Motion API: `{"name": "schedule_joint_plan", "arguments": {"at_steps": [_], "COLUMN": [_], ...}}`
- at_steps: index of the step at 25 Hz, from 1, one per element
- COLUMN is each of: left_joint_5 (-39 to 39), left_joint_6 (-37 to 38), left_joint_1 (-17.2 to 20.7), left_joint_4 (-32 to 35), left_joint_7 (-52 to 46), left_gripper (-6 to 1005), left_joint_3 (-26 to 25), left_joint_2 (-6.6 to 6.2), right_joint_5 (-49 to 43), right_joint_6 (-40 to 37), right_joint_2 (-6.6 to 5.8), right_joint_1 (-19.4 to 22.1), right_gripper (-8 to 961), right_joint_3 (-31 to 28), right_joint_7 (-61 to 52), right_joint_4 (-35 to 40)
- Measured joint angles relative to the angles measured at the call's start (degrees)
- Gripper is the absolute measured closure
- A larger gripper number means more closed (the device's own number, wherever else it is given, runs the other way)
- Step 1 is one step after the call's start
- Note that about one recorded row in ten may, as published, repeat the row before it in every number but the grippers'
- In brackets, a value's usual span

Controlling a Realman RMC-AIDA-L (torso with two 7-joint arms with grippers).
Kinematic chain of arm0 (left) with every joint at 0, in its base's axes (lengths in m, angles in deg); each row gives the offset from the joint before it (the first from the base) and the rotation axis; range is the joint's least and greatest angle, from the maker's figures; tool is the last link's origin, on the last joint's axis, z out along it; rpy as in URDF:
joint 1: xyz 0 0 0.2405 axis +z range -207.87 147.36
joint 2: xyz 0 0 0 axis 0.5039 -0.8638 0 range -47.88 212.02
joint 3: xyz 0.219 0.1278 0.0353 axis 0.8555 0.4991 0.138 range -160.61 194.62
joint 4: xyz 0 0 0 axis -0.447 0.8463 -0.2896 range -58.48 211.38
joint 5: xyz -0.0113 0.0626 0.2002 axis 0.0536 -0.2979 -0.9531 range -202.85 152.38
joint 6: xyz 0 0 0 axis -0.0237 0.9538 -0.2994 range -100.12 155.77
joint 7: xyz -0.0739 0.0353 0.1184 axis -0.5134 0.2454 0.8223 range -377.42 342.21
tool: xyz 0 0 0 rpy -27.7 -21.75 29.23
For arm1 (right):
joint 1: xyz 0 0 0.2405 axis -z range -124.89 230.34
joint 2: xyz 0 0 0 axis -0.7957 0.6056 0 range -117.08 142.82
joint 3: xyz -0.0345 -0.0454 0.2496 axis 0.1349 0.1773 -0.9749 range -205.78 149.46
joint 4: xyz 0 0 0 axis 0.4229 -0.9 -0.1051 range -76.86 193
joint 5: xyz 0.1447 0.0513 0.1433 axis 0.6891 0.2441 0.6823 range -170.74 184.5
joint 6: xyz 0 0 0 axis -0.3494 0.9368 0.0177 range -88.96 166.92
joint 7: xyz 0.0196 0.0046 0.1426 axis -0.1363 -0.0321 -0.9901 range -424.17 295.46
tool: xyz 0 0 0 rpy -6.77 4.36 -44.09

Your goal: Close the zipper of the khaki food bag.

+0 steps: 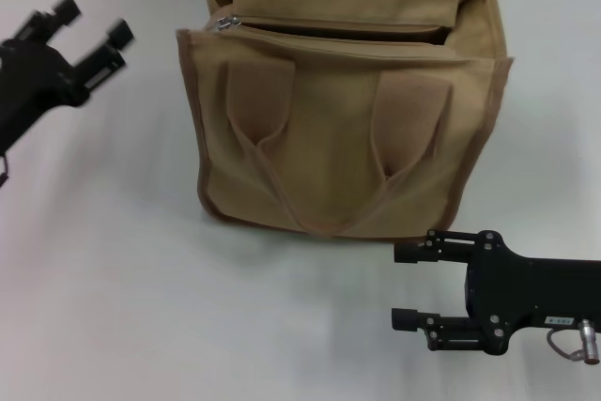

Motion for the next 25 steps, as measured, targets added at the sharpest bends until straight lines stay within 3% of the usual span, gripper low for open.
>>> {"name": "schedule_joint_plan", "arguments": {"at_steps": [2,5,8,19,25], "left_joint_5": [-0.2,-0.4,-0.2,8.0,8.5], "left_joint_6": [-0.3,-0.8,-1.5,-4.2,-4.0], "left_joint_1": [-0.1,-0.6,-1.3,-3.3,-3.4], "left_joint_4": [0.0,1.1,1.0,0.8,0.2], "left_joint_7": [0.7,5.2,7.0,16.3,19.9], "left_gripper": [170,170,170,169,169], "left_joint_3": [1.5,8.0,9.3,9.0,10.9], "left_joint_2": [0.0,0.64,0.73,0.82,0.9], "right_joint_5": [0.0,0.0,0.1,0.1,0.1], "right_joint_6": [0.1,0.2,0.3,0.3,0.2], "right_joint_2": [0.0,0.0,0.0,0.09,0.09], "right_joint_1": [0.0,0.0,-0.1,-0.4,-0.5], "right_gripper": [246,246,246,247,247], "right_joint_3": [0.0,-0.1,-0.1,-0.1,-0.1], "right_joint_7": [-0.2,-0.3,-0.4,-0.4,-0.5], "right_joint_4": [0.0,0.0,0.0,0.0,-0.1]}}
